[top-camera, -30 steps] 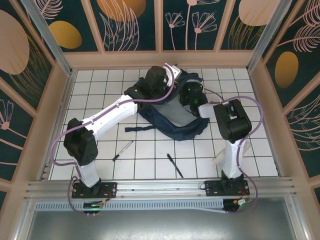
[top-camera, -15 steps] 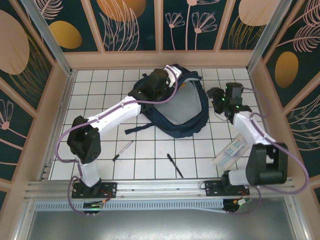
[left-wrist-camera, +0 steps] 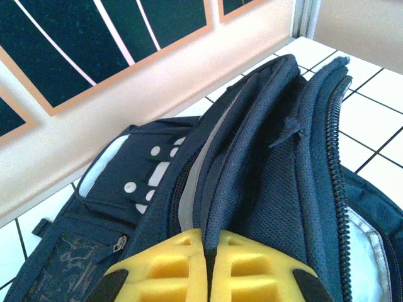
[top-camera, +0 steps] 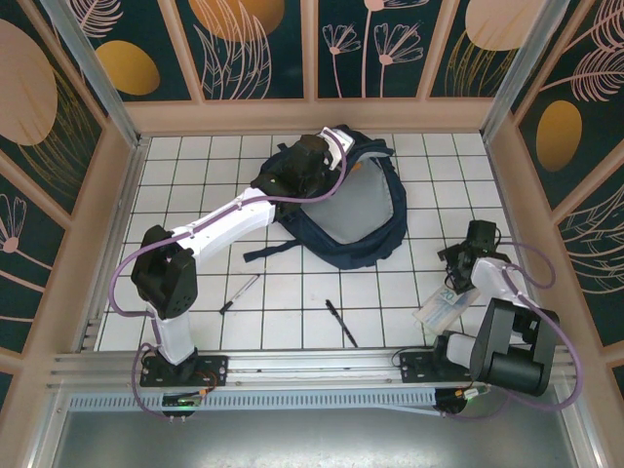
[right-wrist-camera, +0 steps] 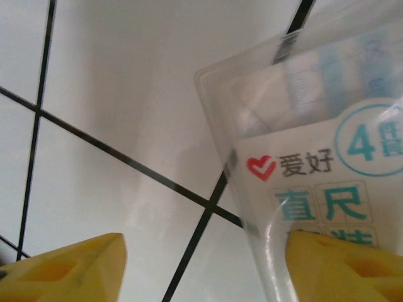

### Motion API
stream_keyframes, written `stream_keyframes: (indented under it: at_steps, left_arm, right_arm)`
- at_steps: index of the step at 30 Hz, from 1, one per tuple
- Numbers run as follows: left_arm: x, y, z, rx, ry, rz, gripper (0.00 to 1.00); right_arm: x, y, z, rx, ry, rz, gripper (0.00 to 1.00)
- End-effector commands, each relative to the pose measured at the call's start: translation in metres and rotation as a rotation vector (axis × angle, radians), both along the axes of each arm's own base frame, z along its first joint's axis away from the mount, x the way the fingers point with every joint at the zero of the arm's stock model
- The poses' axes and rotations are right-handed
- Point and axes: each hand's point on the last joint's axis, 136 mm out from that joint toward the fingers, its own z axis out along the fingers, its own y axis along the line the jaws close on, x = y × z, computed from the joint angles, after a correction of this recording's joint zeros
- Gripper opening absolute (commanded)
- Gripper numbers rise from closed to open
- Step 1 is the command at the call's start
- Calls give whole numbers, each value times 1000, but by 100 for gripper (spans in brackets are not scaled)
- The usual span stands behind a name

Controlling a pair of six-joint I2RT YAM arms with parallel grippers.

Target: Pack the student bag

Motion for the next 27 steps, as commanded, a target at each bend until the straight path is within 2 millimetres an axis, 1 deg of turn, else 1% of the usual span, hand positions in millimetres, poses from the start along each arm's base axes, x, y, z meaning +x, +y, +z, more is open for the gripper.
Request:
stream_keyframes:
  at_steps: [1,4,8,10,11,12,13,14,15,16,17,18,19,21,22,25,27]
  left_arm:
    - [8,7,33,-81,-87,42,0]
    - [5,16,32,-78,-81,58,0]
    - [1,31,30,-86,-67,83,0]
    - [0,39,29,-94,-60,96,0]
    - [-1,41,28,-97,-55,101,0]
    - [-1,41,24,-93,-48,96,0]
    - [-2,41,22,-90,-44,95,0]
    - [-6,44,34,-105,-58,92,0]
    - [-8,45,36,-105,-63,89,0]
    - [-9,46,38,-106,-68,88,0]
    - [-9,47,40,-104,-74,88,0]
    - [-10,47,40,-102,-77,85,0]
    - [-10,47,41,-102,-80,83,0]
    - [-11,46,41,-102,-78,72,0]
    - [-11,45,42,-104,-77,67,0]
    - [-13,43,41,-109,-71,55,0]
    - [-13,42,41,-108,-69,48,0]
  right_arm:
    - [0,28,-19,108,-13,102,62]
    - [42,50,4,126,-167,264,59]
    - [96,61,35,132,-304,381,59]
    - [119,63,52,158,-337,400,59]
    - [126,62,59,157,-335,398,60]
    - [130,53,66,130,-307,375,61]
    - [126,42,68,83,-256,341,63]
    - [118,28,65,27,-191,294,65]
    - [102,7,60,-48,-99,214,68]
    - [79,-10,53,-101,-2,139,71]
    - [59,-22,46,-132,65,81,72]
    - [36,-31,38,-146,132,26,73]
    - [15,-34,29,-149,182,-13,74]
    - [-16,-35,18,-155,242,-47,75]
    - [-28,-32,13,-143,260,-54,75]
    - [-48,-15,1,-68,260,-48,76]
    - [-49,-2,-4,-7,218,-32,76]
